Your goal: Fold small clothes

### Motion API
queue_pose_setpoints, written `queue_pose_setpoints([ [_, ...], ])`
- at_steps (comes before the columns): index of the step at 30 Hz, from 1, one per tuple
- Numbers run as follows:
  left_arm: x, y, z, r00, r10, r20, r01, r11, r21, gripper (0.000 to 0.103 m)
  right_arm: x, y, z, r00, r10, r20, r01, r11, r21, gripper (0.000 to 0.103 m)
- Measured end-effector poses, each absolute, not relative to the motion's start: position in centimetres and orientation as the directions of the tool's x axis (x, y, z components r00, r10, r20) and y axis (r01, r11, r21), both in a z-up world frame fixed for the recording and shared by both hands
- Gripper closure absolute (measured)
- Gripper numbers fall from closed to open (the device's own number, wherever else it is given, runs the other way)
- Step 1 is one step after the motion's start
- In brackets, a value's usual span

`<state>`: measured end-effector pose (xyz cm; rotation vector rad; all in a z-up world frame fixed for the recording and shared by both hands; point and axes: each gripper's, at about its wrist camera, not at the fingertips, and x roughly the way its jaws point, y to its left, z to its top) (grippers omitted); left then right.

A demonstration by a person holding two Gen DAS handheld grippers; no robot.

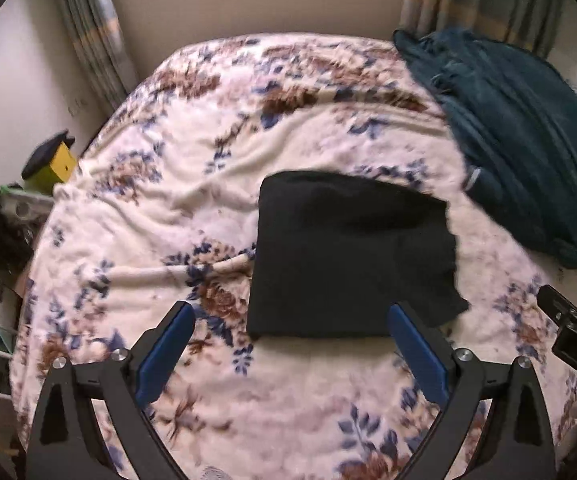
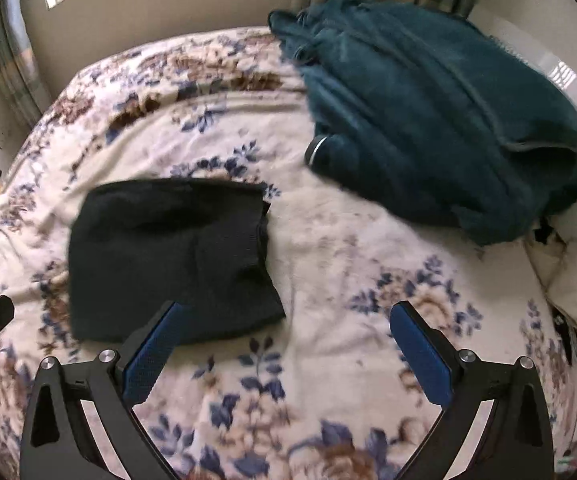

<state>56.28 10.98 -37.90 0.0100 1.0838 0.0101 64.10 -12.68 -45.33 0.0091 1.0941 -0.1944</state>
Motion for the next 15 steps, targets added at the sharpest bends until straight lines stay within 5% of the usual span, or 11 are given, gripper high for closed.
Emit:
queue_pose_setpoints([
  [15,42.4,8.9,-19.5,0.615,-0.001,-0.789,0.020,1.000,0.014,0.004,46.5,-12.5,-21.5,0.626,-0.163,-0.762,0.163,0.984,-0.077,0.000],
])
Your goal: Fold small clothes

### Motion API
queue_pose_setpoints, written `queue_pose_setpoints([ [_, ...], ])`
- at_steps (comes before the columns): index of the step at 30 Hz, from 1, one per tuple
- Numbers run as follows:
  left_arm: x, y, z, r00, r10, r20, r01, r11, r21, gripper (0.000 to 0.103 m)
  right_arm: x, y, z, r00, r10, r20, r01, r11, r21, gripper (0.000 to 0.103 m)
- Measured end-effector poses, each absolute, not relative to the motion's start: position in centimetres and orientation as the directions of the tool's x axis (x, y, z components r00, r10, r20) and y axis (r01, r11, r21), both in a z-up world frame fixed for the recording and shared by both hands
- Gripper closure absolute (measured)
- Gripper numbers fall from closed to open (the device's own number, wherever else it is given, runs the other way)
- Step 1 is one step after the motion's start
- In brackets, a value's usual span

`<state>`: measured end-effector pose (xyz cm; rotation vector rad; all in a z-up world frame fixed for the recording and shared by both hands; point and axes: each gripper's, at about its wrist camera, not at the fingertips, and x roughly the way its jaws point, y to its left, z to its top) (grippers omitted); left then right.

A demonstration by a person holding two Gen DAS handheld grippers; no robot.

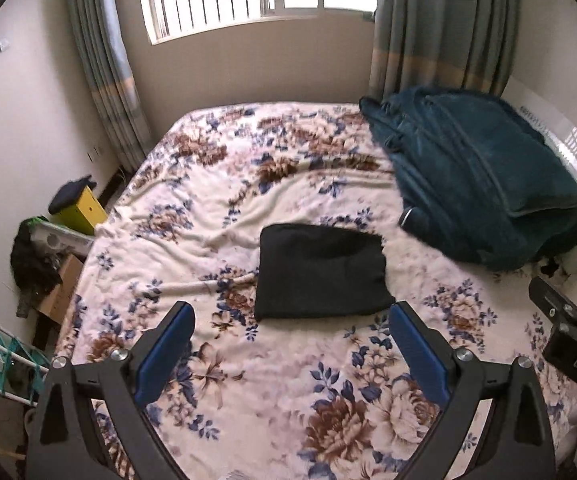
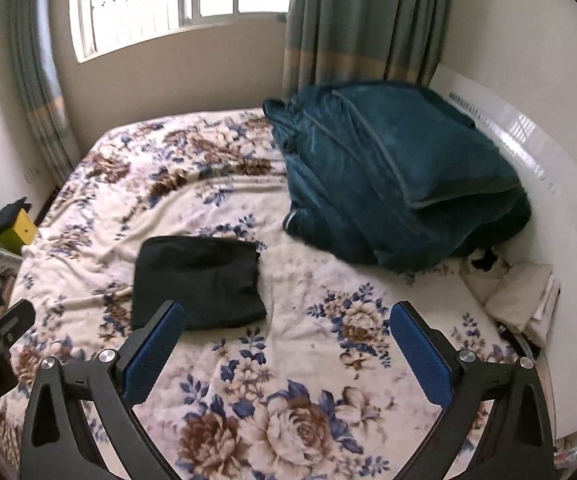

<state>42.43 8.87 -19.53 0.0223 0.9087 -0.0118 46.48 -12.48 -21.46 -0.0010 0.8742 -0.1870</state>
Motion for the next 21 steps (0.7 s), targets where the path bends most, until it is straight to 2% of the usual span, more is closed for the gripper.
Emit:
queue_pose_setpoints([
  [10,34.8,9.4,-11.7,0.692,0.018,-0.722,-0.013,1.000,0.013,0.004,37.6,-11.5,-10.8,0.708,-0.117,-0.696,0.114,0.992,-0.051,0.000],
  [21,29.5,9.9,-7.7,0.731,0.034,-0.681,-0.046,0.999,0.001,0.004,30.9,-10.7,-5.3,0.751,-0.079,-0.656,0.068,0.997,-0.043,0.000],
])
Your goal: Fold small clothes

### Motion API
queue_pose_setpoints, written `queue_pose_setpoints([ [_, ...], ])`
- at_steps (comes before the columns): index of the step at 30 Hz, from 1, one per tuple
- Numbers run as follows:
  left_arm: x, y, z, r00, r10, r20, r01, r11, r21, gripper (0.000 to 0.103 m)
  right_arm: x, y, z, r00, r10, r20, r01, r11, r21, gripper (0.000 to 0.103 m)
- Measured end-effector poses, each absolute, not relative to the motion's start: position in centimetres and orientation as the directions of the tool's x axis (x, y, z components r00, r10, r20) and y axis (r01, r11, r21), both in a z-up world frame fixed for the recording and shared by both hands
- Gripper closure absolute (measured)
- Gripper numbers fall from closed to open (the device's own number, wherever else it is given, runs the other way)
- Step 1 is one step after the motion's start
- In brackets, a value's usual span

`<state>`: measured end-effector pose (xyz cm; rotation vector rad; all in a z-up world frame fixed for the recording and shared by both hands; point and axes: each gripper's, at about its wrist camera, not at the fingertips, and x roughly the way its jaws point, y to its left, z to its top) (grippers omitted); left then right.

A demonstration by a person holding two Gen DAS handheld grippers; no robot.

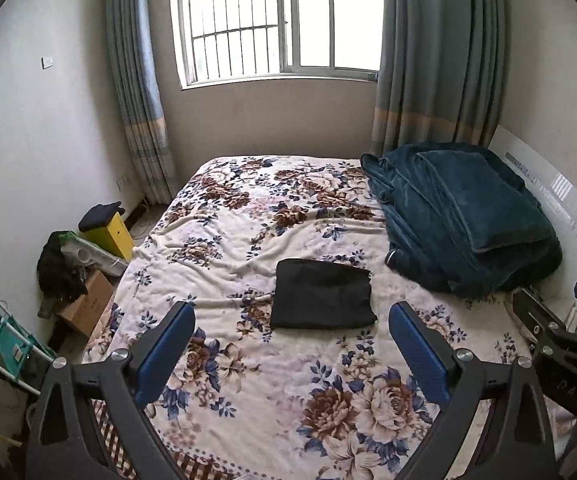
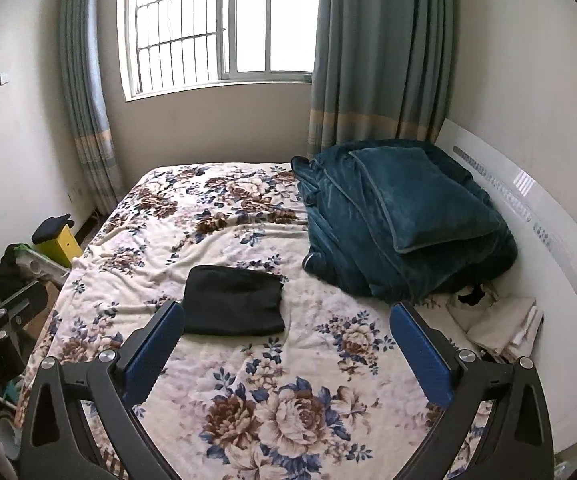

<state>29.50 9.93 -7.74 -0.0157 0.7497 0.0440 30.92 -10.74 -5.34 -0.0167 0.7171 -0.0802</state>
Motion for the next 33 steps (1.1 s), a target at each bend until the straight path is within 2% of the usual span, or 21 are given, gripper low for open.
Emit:
queue_pose_setpoints([
  [3,28.8,10.0,-7.7,0.730,0.025,-0.683,-0.046,0.999,-0.014,0.000,29.7,-10.3,-4.6,0.756,-0.078,-0.649,0.063,0.997,-0.047,0.000],
  [33,27.3,10.2,-6.8,0.736,0.053,-0.675,-0.062,0.998,0.011,0.000,28.5,-11.2,-2.4,0.758,-0.067,-0.649,0.049,0.998,-0.045,0.000],
])
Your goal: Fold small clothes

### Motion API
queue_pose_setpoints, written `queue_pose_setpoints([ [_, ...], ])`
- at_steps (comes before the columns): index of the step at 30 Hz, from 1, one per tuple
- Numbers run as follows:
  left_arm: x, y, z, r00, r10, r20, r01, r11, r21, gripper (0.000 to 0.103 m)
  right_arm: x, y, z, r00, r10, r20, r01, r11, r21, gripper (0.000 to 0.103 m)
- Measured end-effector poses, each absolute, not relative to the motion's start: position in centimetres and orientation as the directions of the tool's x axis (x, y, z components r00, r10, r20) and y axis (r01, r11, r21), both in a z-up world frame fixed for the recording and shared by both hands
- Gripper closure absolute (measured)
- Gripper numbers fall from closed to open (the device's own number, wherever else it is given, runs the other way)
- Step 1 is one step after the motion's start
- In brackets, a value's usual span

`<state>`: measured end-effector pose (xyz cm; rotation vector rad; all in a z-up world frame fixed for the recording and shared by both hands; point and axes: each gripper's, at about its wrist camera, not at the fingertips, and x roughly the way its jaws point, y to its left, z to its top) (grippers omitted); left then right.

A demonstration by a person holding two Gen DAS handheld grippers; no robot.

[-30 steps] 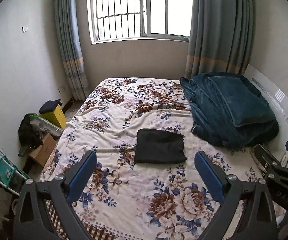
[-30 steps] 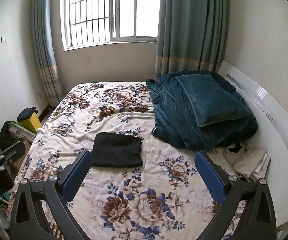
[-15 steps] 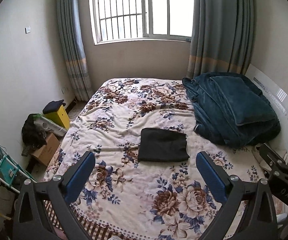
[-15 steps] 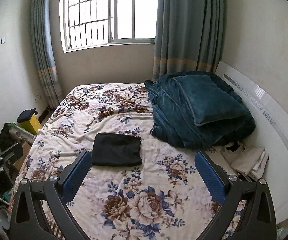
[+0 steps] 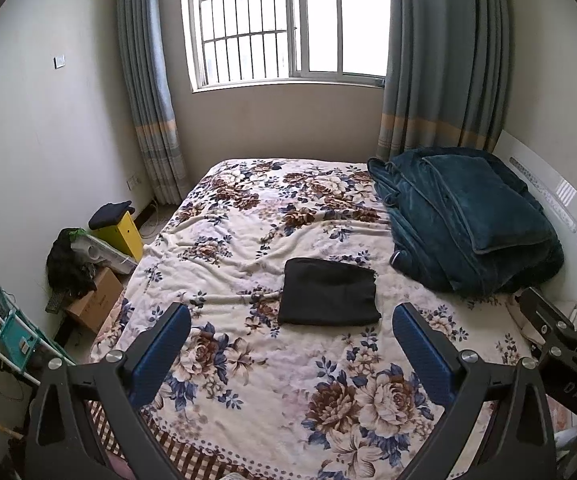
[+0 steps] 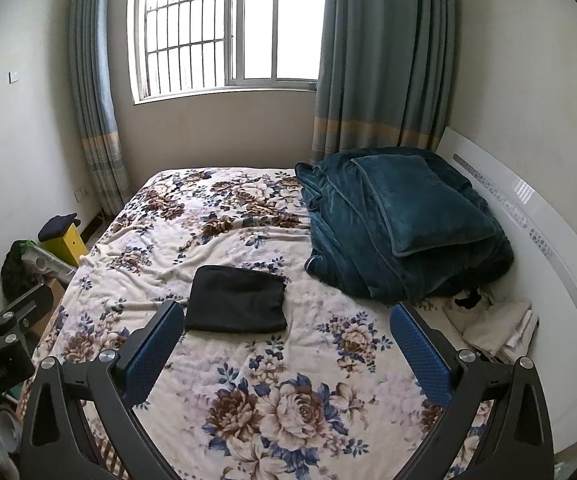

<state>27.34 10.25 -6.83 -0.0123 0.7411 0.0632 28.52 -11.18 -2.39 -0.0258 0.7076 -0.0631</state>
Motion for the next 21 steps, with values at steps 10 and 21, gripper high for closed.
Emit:
queue_pose_setpoints([
  [10,27.19,10.28,-6.67,0.736,0.056,-0.675,-0.064,0.998,0.013,0.000,28.39,-10.94,-2.45,0.756,-0.067,-0.651,0.050,0.998,-0.044,0.000],
  [21,26.77,9.91,-6.44,0.742,0.073,-0.667,-0.078,0.997,0.022,0.000,28.56,-10.73,-2.60,0.758,-0.064,-0.649,0.045,0.998,-0.045,0.000],
])
